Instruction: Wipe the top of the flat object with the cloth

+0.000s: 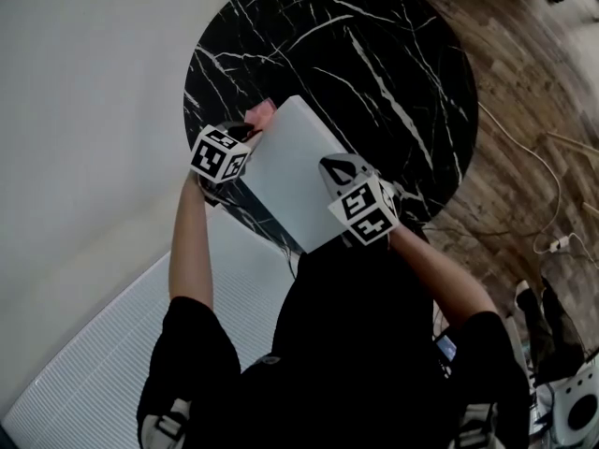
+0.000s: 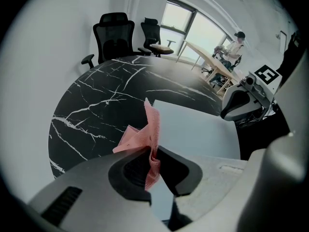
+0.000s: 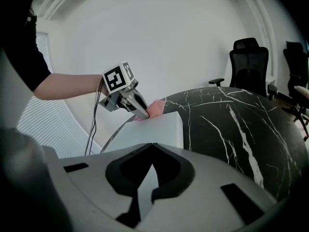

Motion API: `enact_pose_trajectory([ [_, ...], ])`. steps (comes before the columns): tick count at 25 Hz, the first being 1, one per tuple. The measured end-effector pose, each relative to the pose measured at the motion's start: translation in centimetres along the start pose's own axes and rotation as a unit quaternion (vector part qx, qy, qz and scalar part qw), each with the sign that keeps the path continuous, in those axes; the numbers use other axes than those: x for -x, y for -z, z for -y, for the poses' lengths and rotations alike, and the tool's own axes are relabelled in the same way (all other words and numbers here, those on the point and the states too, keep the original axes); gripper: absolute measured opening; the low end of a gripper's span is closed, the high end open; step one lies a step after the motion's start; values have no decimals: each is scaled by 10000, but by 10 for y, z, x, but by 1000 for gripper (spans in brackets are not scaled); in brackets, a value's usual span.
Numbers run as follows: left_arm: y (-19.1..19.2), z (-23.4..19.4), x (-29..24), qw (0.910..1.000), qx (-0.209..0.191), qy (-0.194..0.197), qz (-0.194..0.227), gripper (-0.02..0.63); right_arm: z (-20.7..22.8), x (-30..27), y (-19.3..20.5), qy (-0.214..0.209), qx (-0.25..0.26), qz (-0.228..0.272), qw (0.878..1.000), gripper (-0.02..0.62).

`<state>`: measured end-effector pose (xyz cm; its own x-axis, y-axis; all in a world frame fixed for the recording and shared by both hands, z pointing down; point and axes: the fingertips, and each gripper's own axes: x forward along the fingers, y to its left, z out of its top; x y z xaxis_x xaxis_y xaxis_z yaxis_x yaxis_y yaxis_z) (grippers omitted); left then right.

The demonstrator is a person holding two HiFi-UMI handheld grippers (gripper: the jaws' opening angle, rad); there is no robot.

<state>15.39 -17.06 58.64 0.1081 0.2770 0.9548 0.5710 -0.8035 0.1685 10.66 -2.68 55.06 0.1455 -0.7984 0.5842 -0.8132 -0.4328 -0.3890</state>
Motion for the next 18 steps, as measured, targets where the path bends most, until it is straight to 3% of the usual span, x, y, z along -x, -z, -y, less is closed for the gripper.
enact_pose_trajectory([
  [18, -41, 8, -10, 9997, -138, -181, 60, 29, 21, 22, 8, 85, -65, 67, 9999, -5],
])
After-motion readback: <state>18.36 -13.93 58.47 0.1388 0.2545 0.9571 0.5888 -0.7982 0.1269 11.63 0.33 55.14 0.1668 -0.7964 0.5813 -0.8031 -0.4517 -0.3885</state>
